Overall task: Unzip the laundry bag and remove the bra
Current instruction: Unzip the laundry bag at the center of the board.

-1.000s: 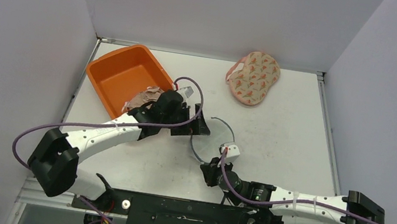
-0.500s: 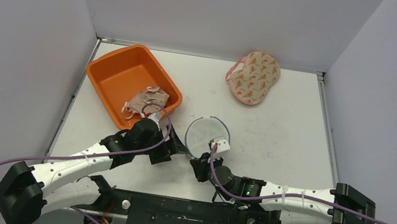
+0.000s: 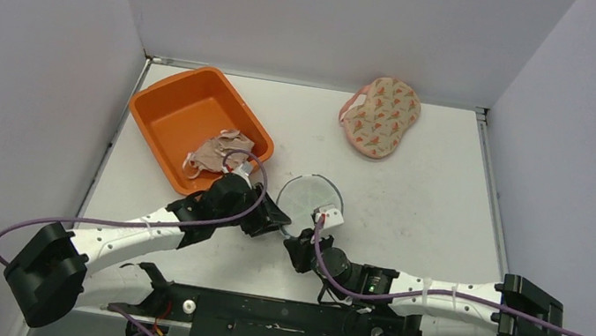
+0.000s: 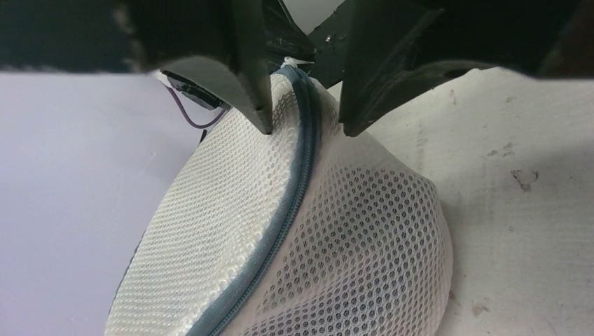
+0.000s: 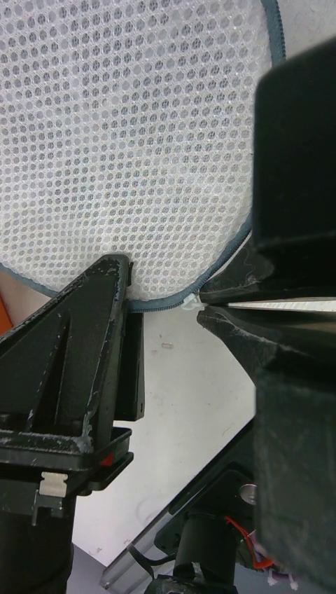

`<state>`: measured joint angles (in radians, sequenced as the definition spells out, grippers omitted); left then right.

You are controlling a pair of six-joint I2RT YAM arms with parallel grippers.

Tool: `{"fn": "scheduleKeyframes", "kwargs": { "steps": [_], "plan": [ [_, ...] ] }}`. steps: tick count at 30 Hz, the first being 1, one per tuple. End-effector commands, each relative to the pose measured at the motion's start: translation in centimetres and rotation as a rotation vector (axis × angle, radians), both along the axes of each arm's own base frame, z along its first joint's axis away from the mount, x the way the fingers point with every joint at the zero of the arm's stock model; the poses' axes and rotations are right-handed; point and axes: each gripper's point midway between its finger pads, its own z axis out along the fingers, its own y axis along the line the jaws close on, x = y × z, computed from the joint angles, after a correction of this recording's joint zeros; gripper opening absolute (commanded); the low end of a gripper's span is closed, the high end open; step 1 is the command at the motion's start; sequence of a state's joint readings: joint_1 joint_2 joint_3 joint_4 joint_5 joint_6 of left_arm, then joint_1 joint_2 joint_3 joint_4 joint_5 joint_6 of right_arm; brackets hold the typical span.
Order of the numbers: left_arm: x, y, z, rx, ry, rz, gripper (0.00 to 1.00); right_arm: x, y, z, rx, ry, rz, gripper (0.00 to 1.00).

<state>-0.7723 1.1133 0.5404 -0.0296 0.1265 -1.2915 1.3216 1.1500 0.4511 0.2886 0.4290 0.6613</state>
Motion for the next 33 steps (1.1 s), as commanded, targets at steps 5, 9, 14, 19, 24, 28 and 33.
{"fn": "scheduleKeyframes", "kwargs": {
  "steps": [5, 9, 14, 19, 24, 28, 33],
  "plan": [
    [1.8, -1.2, 2.7, -0.053, -0.08, 0.023, 0.1, 0.4, -0.1, 2.3, 0.054, -0.023, -0.022, 0.05],
    [2.1, -0.9, 2.8, -0.028, -0.092, 0.022, 0.0, 0.5, -1.8, 1.4, 0.017, -0.014, -0.057, 0.05],
    [2.3, -0.8, 2.8, -0.017, -0.105, 0.015, 0.0, 0.8, -4.4, 0.6, -0.026, -0.006, -0.122, 0.05],
    [2.3, -1.1, 3.0, -0.004, -0.131, -0.023, 0.0, 1.2, -6.5, 0.2, -0.039, 0.005, -0.19, 0.05],
    [2.3, -1.8, 3.3, 0.013, -0.165, -0.104, 0.0, 1.1, -7.7, 0.1, -0.053, 0.003, -0.202, 0.05],
    [2.7, -2.4, 3.9, 0.025, -0.217, -0.195, 0.0, 0.9, -8.1, 0.3, -0.059, -0.004, -0.19, 0.05],
    [4.0, -3.6, 4.2, 0.075, -0.234, -0.308, 0.0, 0.3, -7.3, 0.2, -0.041, 0.002, -0.146, 0.05]
  ]
}}
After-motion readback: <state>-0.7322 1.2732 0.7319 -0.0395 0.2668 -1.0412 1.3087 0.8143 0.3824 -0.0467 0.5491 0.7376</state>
